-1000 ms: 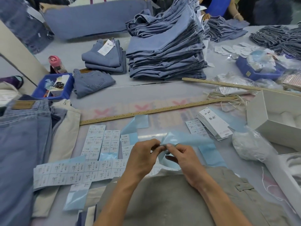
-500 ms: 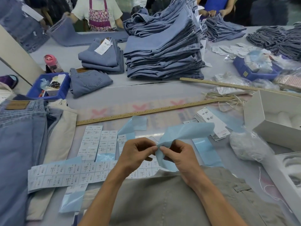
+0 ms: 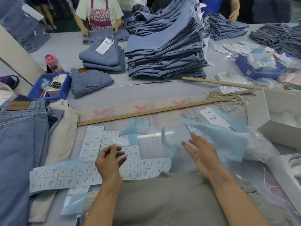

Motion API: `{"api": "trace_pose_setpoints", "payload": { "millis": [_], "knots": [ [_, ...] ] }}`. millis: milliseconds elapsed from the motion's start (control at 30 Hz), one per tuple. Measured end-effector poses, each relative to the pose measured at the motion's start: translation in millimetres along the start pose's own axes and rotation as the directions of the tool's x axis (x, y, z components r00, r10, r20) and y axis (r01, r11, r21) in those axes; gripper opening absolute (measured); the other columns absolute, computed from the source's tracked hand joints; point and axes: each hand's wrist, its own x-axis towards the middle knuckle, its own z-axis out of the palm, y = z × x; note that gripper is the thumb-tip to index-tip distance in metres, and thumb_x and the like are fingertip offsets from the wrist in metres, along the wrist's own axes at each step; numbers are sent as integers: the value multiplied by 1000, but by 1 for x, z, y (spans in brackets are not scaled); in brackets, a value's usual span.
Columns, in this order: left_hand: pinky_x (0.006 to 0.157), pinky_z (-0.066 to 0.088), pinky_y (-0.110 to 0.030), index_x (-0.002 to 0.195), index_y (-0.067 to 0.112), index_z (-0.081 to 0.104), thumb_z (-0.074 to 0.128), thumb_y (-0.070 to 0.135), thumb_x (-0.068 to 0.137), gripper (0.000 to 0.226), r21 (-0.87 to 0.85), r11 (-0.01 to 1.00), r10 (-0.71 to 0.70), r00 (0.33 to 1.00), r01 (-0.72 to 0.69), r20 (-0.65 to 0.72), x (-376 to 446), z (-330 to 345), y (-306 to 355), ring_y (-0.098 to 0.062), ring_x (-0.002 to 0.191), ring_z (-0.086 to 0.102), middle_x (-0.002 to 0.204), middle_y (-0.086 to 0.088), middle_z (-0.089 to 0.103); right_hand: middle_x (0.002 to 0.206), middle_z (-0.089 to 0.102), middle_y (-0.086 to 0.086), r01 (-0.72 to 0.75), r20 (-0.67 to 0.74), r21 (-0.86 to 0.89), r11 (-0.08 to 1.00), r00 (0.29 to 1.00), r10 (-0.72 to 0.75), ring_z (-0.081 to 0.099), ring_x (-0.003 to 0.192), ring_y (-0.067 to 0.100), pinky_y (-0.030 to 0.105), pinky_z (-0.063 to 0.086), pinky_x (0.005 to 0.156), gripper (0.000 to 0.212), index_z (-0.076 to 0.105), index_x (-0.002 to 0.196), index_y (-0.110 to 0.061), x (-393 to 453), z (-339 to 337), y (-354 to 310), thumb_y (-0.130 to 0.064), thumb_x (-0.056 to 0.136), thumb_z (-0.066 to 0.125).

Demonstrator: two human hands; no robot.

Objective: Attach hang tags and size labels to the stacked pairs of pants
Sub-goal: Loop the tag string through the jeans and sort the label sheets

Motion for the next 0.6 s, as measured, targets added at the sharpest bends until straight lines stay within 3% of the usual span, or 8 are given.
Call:
{"api": "trace_pose_setpoints", "payload": {
  "millis": [33, 67, 100, 133, 233, 333, 467, 600],
  "knots": [
    [54, 58, -27, 94, 10, 71, 69, 15, 96, 6, 22, 999, 51, 998, -50, -23, -2, -1, -1, -18, 70, 71, 94, -17, 74, 138, 56, 4, -7, 44, -276, 961, 999, 20, 67, 113, 23, 37, 53, 101, 60, 40, 149, -7, -4, -3, -2, -25, 98, 66],
    [53, 58, -27, 93, 12, 71, 70, 17, 96, 6, 63, 992, 109, 994, -108, -7, -7, 0, -1, -17, 69, 71, 90, -14, 74, 137, 59, 0, 71, 84, -590, 804, 996, -26, 67, 113, 18, 38, 51, 103, 60, 46, 147, -9, -9, -4, -1, -31, 96, 68],
    [52, 58, -27, 92, 14, 71, 70, 18, 96, 5, 112, 979, 168, 985, -171, 36, -14, 2, -1, -17, 68, 70, 86, -10, 74, 126, 66, -6, 184, 125, -788, 588, 982, -140, 68, 106, 11, 36, 53, 100, 54, 55, 141, -13, -17, -2, -1, -34, 94, 70],
    [50, 57, -27, 91, 16, 71, 71, 19, 95, 5, 155, 961, 215, 972, -228, 93, -23, 5, 0, -17, 67, 70, 82, -7, 74, 113, 69, -12, 289, 178, -851, 439, 944, -278, 67, 98, 4, 32, 55, 93, 44, 63, 132, -17, -24, 1, 0, -32, 92, 72],
    [47, 52, -25, 82, 26, 71, 73, 19, 93, 13, 211, 929, 251, 938, -303, 240, -56, 21, 1, -13, 62, 64, 74, -3, 71, 102, 66, -15, 613, 447, -720, 326, 769, -457, 65, 92, 5, 24, 57, 79, 39, 67, 122, -23, -51, 16, 4, -22, 86, 81],
    [48, 47, -25, 77, 28, 70, 73, 18, 92, 19, 208, 943, 183, 927, -260, 328, -88, 38, -1, -10, 59, 57, 67, 1, 66, 106, 67, -7, 738, 664, -675, -27, 590, -459, 63, 94, 11, 26, 55, 78, 40, 69, 116, -18, -68, 25, 9, -23, 80, 86],
    [46, 39, -22, 69, 23, 68, 72, 12, 91, 24, 167, 974, 82, 925, -154, 372, -117, 52, -2, -7, 53, 47, 59, 3, 57, 89, 68, 3, 716, 688, -658, -235, 444, -574, 63, 81, 27, 40, 56, 68, 18, 72, 93, -10, -80, 17, 5, -9, 80, 84],
    [45, 37, -19, 68, 23, 66, 71, 12, 92, 26, 148, 974, 86, 881, -173, 465, -143, 58, -3, -7, 51, 45, 59, 4, 56, 85, 66, 3, 679, 652, -690, -249, 436, -620, 61, 78, 25, 37, 54, 65, 12, 71, 89, -10, -92, -2, -2, -4, 83, 80]
  ]
}}
